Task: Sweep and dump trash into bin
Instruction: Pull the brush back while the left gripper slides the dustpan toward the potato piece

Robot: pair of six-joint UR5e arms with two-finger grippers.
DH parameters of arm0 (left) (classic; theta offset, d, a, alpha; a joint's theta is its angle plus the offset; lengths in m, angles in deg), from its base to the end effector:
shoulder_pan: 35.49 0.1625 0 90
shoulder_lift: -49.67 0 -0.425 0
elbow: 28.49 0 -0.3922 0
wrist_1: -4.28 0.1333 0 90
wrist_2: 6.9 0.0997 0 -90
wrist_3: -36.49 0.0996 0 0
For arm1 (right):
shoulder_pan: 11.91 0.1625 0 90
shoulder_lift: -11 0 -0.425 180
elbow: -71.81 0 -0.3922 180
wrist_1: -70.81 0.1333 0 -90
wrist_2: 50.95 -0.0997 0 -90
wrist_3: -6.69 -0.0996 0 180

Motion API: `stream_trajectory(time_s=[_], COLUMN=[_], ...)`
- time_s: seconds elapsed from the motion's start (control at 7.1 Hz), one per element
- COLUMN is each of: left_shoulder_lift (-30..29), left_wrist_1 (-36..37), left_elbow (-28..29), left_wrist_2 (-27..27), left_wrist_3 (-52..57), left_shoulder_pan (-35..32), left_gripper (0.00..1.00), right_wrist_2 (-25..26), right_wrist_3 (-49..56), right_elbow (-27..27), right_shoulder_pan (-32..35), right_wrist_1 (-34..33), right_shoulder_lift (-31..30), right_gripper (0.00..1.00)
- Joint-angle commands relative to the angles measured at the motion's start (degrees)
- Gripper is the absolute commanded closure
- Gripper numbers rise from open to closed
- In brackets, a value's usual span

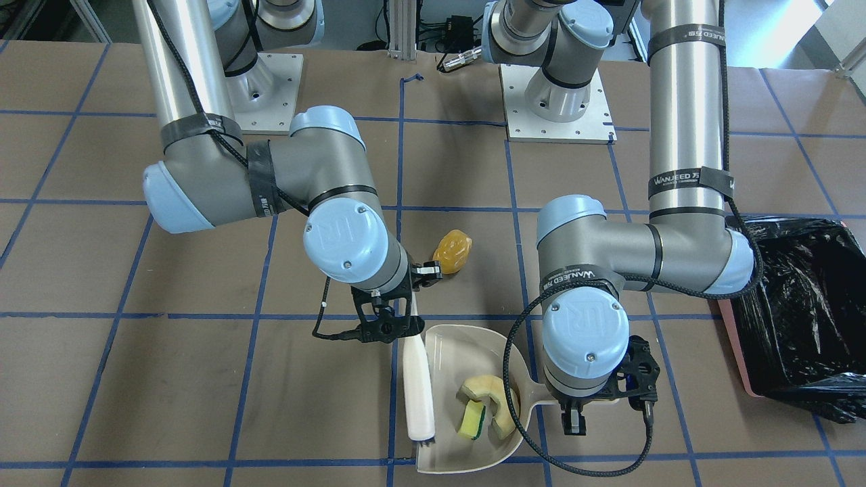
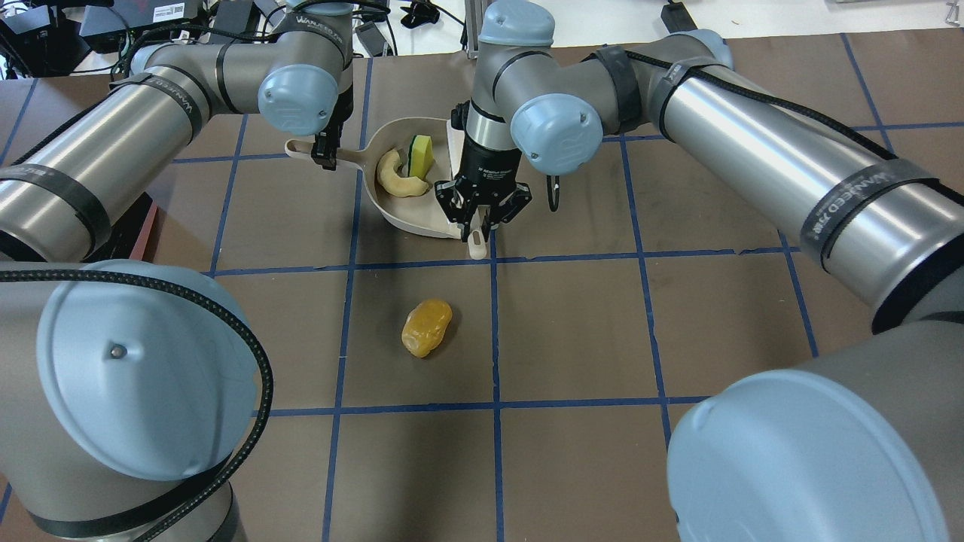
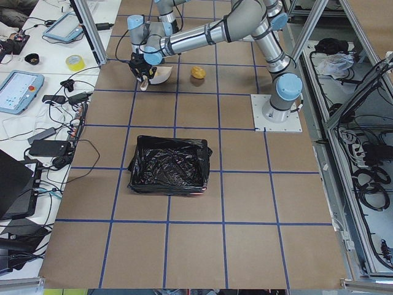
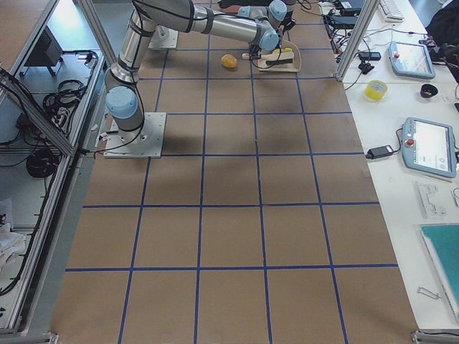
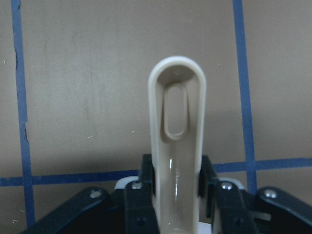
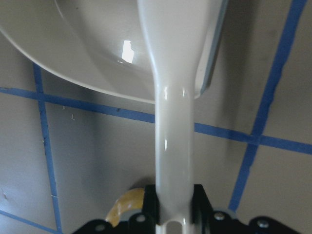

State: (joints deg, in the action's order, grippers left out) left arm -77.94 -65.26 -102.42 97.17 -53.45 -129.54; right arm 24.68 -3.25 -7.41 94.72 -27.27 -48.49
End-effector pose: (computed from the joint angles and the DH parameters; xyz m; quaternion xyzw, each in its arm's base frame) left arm -0.1598 -0.7125 0.2567 -0.6753 0.7273 -0.0832 0.0904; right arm 0.3412 -0.5901 0.2816 -0.0449 0.9861 0.1266 0.0980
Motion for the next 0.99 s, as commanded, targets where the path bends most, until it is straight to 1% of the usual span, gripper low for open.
stream_trajectory(time_s=[0.0, 0.14, 0.28, 0.42, 0.56, 0.7, 0.84], left_shoulder_lift=[1.3, 2.0, 3.5, 5.7, 8.8, 12.2, 16.0], left_wrist_1=[1.4, 1.3, 1.5, 1.5, 1.2, 1.1, 1.5], left_elbow=[-0.7, -1.7, -4.5, -6.6, -9.7, -14.8, -20.4], left_wrist_2=[-8.0, -7.9, -7.9, -7.7, -6.4, -6.1, -6.1], left_wrist_3=[-0.1, 0.3, 2.9, 12.8, 18.0, 20.0, 20.2], left_shoulder_pan=[0.8, 2.3, 5.1, 8.8, 12.1, 13.8, 14.0], left_gripper=[1.0, 1.0, 1.0, 1.0, 1.0, 1.0, 1.0], right_wrist_2=[4.9, 7.7, 14.7, 16.9, 16.9, 16.9, 17.0], right_wrist_3=[0.2, 0.5, 2.1, 5.2, 6.4, 6.6, 7.4], right_elbow=[-0.5, -0.6, -0.7, -0.7, -0.7, -0.9, -1.9], right_shoulder_pan=[-4.7, -6.9, -8.8, -11.3, -14.4, -16.8, -18.2], right_wrist_1=[5.3, 6.6, 9.5, 13.2, 16.9, 20.4, 23.2], right_shoulder_lift=[-4.6, -5.1, -6.9, -9.1, -12.1, -15.8, -20.4], right_gripper=[0.82, 0.81, 0.8, 0.8, 0.8, 0.8, 0.81])
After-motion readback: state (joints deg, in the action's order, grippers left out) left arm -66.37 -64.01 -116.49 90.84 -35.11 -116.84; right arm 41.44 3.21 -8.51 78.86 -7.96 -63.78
